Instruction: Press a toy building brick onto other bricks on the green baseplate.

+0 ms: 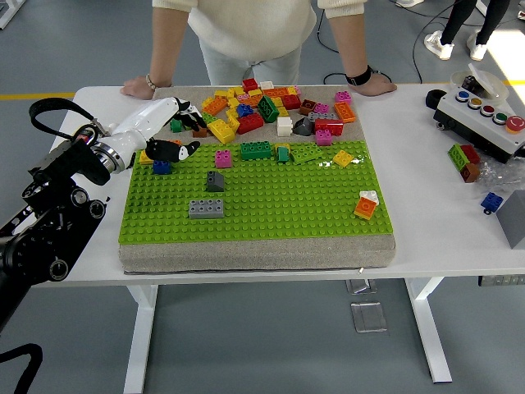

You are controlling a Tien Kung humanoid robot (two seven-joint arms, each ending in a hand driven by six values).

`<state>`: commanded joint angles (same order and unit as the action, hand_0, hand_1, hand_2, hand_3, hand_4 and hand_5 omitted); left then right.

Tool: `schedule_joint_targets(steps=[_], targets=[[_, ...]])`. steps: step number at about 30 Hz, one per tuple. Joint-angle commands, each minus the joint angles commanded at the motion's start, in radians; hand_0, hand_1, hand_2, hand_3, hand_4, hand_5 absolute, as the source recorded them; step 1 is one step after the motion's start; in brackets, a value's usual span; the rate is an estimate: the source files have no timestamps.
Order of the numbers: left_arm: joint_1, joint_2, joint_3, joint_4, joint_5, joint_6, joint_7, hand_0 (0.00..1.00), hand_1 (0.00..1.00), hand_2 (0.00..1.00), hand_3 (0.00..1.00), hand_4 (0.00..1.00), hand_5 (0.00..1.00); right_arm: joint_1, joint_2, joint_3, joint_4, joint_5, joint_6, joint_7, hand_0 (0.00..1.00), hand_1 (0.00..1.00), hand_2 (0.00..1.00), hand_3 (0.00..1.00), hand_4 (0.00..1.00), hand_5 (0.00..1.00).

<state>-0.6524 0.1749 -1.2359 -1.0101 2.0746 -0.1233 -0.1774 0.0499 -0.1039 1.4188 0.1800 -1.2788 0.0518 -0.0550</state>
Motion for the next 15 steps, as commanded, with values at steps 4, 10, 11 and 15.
schedule_joint_targets(steps=[4,10,11,15], targets=[[-0.004,-0.004,0.001,0.005,0.008,-0.041,0.004,0.723,0.680,0.573,0.633,0.801,0.002,0.000,0.000,0.000,0.000,0.000,0.001,0.001,0.760,0.686,0.730,0.690,0.971,0.492],[-0.014,-0.013,0.010,0.026,0.020,-0.079,0.009,0.766,0.734,0.664,0.763,0.947,0.022,0.002,0.001,0.001,0.000,0.002,0.000,0.002,0.760,0.686,0.730,0.691,0.971,0.492],[-0.017,-0.015,0.012,0.031,0.022,-0.078,0.009,0.766,0.734,0.664,0.763,0.947,0.022,0.002,0.001,0.001,0.000,0.002,0.001,0.002,0.760,0.686,0.730,0.691,0.971,0.492],[-0.029,-0.023,0.023,0.059,0.034,-0.071,0.006,0.779,0.743,0.688,0.772,0.966,0.038,0.002,0.000,0.000,0.000,0.001,0.002,0.002,0.760,0.687,0.730,0.691,0.972,0.492]])
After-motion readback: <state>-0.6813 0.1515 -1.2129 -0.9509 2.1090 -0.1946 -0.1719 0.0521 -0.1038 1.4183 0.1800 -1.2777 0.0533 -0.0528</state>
